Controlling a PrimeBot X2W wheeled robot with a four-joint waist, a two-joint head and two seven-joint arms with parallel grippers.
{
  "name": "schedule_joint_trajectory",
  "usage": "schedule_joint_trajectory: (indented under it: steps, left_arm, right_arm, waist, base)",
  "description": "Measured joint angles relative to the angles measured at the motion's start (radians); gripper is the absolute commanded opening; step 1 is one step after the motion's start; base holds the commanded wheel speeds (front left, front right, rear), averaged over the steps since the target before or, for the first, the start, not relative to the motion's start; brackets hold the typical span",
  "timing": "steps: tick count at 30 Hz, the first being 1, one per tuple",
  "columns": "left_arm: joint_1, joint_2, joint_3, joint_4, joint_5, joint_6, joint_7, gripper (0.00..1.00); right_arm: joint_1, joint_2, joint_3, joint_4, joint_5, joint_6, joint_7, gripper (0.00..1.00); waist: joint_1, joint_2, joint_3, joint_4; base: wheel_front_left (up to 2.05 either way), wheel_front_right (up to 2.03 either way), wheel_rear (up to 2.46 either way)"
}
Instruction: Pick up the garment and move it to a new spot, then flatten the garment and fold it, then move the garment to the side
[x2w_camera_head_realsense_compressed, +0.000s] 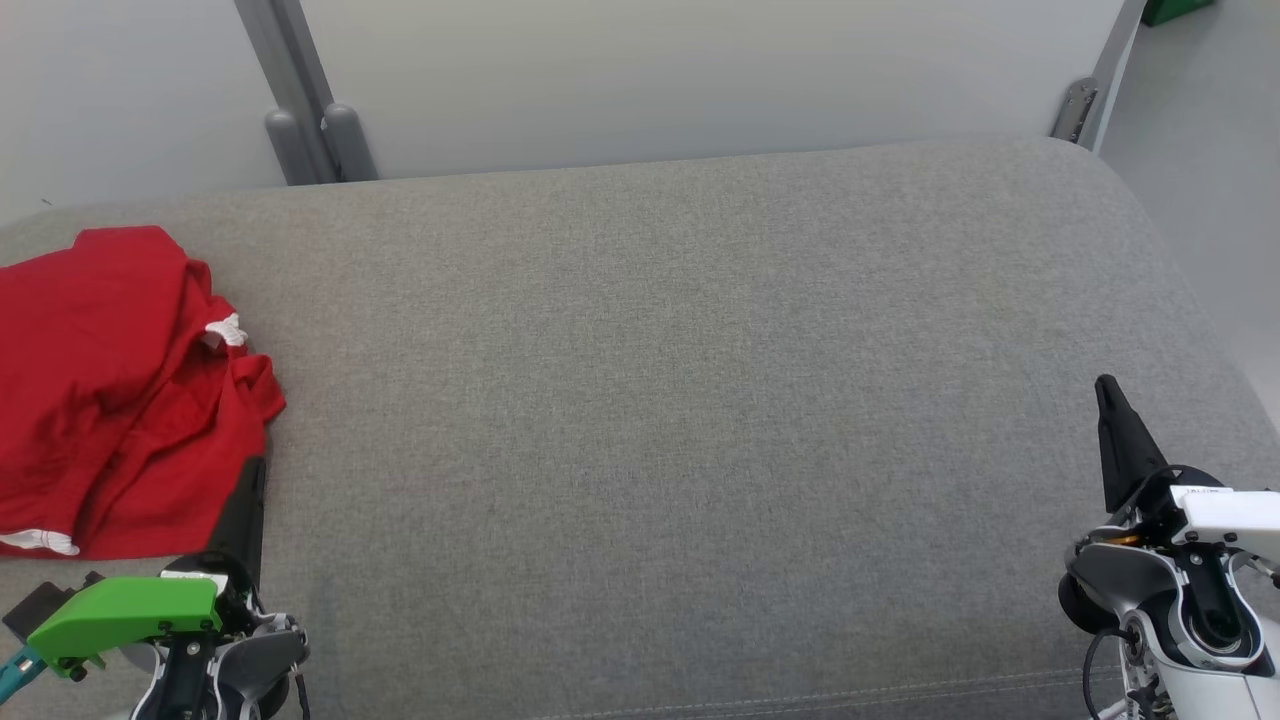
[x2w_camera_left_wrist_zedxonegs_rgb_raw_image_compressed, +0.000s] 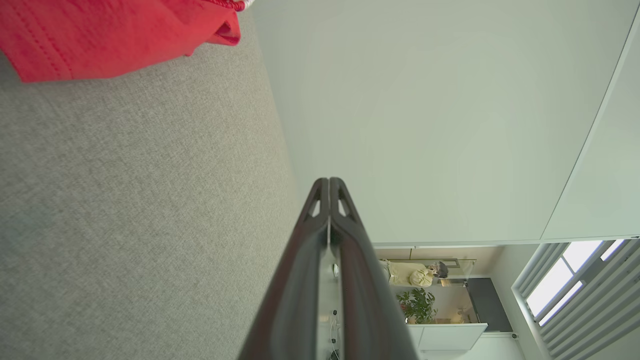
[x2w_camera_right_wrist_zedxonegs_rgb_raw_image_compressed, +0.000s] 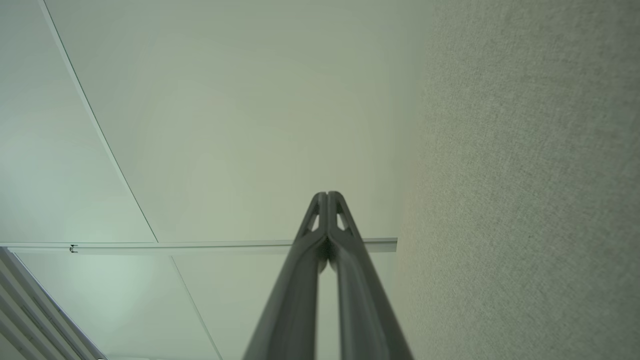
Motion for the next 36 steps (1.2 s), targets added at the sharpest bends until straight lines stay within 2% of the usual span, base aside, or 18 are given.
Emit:
schedule_joint_trajectory:
  steps: [36]
  left_arm:
    - [0.0, 0.0, 0.0, 0.0, 0.0, 0.0, 0.0, 0.0]
  right_arm:
    - [0.0, 0.0, 0.0, 0.0, 0.0, 0.0, 0.0, 0.0]
  waist:
    - [0.0, 0.0, 0.0, 0.0]
  base:
    - [0.0, 0.0, 0.0]
